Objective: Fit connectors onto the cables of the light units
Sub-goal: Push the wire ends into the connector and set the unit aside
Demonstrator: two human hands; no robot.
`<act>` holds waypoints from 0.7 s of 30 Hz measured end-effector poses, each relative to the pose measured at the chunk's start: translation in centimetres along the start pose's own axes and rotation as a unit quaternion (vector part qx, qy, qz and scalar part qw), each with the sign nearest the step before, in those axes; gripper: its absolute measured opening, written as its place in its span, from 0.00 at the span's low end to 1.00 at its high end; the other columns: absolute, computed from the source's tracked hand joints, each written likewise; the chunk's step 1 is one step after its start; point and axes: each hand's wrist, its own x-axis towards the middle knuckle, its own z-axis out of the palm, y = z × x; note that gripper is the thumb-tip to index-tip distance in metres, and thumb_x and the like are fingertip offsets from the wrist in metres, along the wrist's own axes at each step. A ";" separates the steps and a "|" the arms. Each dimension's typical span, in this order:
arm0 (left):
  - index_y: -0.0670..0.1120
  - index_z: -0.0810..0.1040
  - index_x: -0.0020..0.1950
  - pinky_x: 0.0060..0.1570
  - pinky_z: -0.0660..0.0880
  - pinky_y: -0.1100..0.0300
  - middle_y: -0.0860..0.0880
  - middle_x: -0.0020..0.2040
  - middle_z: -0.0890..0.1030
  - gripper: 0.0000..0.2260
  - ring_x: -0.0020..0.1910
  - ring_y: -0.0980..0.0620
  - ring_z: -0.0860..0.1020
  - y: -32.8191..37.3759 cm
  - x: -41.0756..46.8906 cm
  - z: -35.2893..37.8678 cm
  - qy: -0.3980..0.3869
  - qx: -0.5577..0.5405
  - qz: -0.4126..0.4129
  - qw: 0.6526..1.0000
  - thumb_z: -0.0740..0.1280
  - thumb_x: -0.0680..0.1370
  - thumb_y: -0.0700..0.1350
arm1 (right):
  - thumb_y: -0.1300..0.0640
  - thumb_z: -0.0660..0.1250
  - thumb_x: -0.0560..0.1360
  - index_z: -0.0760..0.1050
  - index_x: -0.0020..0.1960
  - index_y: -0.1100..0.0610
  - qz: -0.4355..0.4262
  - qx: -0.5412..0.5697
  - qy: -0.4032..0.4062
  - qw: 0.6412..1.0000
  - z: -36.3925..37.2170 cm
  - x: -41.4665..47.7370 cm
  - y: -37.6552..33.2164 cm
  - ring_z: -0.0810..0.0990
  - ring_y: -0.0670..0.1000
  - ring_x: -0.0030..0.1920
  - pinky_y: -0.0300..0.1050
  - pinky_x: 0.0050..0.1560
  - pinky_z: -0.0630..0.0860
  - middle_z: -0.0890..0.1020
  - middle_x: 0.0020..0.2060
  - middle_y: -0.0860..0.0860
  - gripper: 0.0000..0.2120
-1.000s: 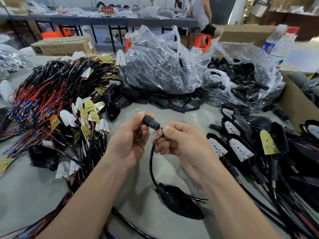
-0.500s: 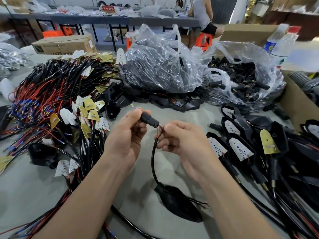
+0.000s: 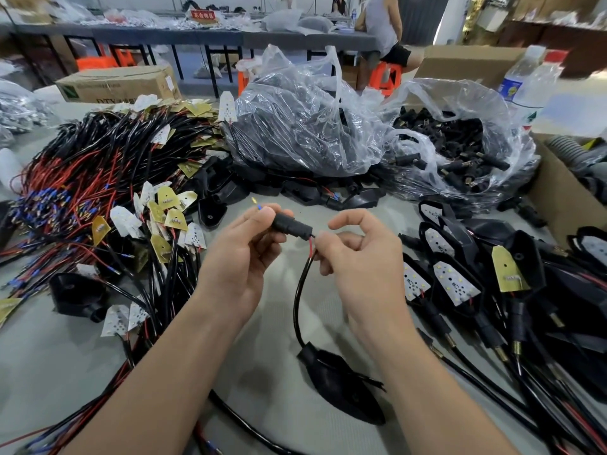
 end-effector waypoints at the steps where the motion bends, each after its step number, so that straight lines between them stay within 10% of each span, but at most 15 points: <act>1: 0.47 0.84 0.45 0.34 0.77 0.68 0.49 0.43 0.86 0.08 0.31 0.58 0.78 0.1 0.0 -0.1 0.015 -0.011 -0.014 1.000 0.66 0.81 0.41 | 0.64 0.70 0.71 0.76 0.43 0.54 0.025 0.046 -0.028 0.998 -0.2 0.2 -0.1 0.74 0.53 0.27 0.47 0.33 0.73 0.83 0.30 0.57 0.06; 9: 0.52 0.88 0.37 0.40 0.76 0.66 0.51 0.43 0.87 0.14 0.35 0.60 0.80 0.2 0.1 -0.3 0.041 0.020 -0.016 0.999 0.67 0.80 0.43 | 0.55 0.70 0.74 0.80 0.43 0.50 -0.017 -0.208 -0.091 0.974 0.1 -0.2 0.6 0.79 0.55 0.30 0.48 0.36 0.76 0.83 0.29 0.51 0.02; 14: 0.54 0.89 0.40 0.51 0.72 0.58 0.54 0.46 0.87 0.11 0.44 0.62 0.82 0.1 0.0 -0.2 0.077 0.128 0.039 0.988 0.70 0.78 0.43 | 0.56 0.64 0.78 0.77 0.54 0.47 -0.100 -0.412 -0.162 0.891 0.1 -0.3 0.6 0.74 0.53 0.36 0.46 0.34 0.63 0.77 0.31 0.49 0.08; 21: 0.52 0.88 0.36 0.53 0.76 0.57 0.52 0.41 0.86 0.13 0.42 0.57 0.82 -0.3 0.1 -0.1 0.067 0.101 0.017 0.992 0.69 0.79 0.46 | 0.62 0.59 0.78 0.75 0.62 0.49 -0.122 -0.412 -0.207 0.879 0.1 -0.8 0.5 0.76 0.56 0.41 0.50 0.41 0.69 0.81 0.37 0.50 0.16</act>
